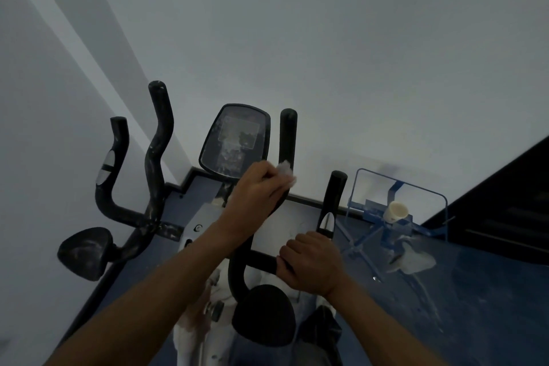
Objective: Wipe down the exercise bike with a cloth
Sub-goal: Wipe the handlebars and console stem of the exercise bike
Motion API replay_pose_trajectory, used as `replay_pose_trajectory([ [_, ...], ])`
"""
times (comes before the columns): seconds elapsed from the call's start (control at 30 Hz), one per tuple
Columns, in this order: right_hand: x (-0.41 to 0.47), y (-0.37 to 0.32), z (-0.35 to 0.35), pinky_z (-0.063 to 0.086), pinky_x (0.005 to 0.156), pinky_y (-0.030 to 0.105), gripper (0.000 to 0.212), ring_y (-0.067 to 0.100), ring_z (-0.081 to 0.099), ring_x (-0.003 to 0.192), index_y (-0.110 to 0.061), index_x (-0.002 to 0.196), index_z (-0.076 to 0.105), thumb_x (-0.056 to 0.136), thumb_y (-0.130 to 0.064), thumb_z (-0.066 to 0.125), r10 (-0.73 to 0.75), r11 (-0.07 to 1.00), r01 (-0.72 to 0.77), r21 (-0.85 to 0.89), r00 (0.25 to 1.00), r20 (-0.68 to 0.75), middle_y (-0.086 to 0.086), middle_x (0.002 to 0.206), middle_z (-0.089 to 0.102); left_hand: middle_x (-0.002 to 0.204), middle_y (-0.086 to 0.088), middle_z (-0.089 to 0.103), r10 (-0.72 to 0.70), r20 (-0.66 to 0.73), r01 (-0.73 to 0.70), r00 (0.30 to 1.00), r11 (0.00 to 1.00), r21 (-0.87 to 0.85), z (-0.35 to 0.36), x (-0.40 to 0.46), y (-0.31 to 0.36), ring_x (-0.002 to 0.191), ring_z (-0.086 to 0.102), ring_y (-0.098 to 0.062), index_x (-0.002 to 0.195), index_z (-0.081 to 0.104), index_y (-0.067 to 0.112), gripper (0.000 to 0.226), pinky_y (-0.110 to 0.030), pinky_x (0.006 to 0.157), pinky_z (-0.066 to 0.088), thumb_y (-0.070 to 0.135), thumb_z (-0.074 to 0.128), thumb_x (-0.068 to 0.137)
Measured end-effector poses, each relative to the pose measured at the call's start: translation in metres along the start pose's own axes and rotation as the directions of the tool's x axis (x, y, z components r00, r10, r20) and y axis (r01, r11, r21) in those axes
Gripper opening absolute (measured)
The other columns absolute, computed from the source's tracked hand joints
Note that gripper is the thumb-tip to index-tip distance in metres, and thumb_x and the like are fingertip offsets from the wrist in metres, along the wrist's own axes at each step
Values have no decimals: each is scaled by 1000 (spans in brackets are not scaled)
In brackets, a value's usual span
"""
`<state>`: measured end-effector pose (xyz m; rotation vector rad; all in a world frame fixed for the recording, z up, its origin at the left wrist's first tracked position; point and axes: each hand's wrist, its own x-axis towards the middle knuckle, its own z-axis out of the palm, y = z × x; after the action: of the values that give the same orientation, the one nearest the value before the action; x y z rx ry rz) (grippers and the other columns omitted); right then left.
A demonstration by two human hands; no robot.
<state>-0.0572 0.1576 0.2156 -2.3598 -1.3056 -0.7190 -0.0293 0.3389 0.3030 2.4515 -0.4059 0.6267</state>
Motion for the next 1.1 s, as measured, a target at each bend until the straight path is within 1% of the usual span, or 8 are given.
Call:
replay_pose_trajectory([
  [0.1,0,0,0,30,49,29,40,17,42,47,-18,57,50,95,-28,57,-1,1000,1,9,1000,2,-1,52,47,93,-7,55,5,-70,-4,998,1000,12,12,38,7,87,55,-18,106,70,6,13,-31,78,53,17,66,100],
  [0.2,0,0,-1,29,49,29,40,16,42,46,-18,57,50,95,-28,56,-6,1000,6,10,1000,7,-1,51,47,100,-10,56,-36,5,35,999,996,79,21,50,12,97,55,-23,96,69,7,17,-37,86,53,18,58,103],
  [0.5,0,0,-1,30,49,29,40,16,41,46,-18,56,50,94,-27,58,-3,1000,2,10,1000,23,-1,51,48,97,2,50,-56,169,68,984,995,-68,-2,-30,-7,84,50,-12,99,74,14,13,-27,77,50,25,73,93],
  [0.57,0,0,-1,30,49,30,40,16,40,47,-18,56,51,95,-27,57,3,1000,-3,12,1000,23,-1,51,48,100,1,51,-97,124,110,988,988,-105,-5,-27,-7,87,50,-4,100,74,12,12,-19,83,49,20,73,92],
  [0.7,1,-1,-1,31,49,30,40,17,41,47,-18,56,50,95,-26,57,13,1000,-13,22,1000,7,-1,52,47,98,-2,54,-270,-109,242,957,946,-213,0,19,2,88,50,7,99,76,8,11,-7,83,42,14,73,91],
  [0.8,1,-2,-2,30,49,30,39,17,41,47,-18,57,50,94,-26,58,10,1000,-10,21,1000,7,0,52,47,104,-4,59,-323,-87,284,942,910,-303,8,27,6,92,56,6,103,76,10,13,-6,86,43,15,73,91],
  [0.97,0,-2,-2,29,51,31,39,17,40,48,-18,57,50,94,-27,58,24,1000,-24,9,1000,19,0,52,46,100,3,62,-349,71,355,934,893,-278,2,1,-12,91,60,-2,96,73,22,5,-7,79,43,21,74,91],
  [1.1,0,-2,-3,28,51,30,37,16,40,48,-19,59,51,94,-27,58,22,1000,-22,12,999,24,-1,53,47,100,6,61,-374,-118,317,920,887,-337,-13,22,-7,89,61,-4,99,72,23,9,-9,79,45,17,72,92],
])
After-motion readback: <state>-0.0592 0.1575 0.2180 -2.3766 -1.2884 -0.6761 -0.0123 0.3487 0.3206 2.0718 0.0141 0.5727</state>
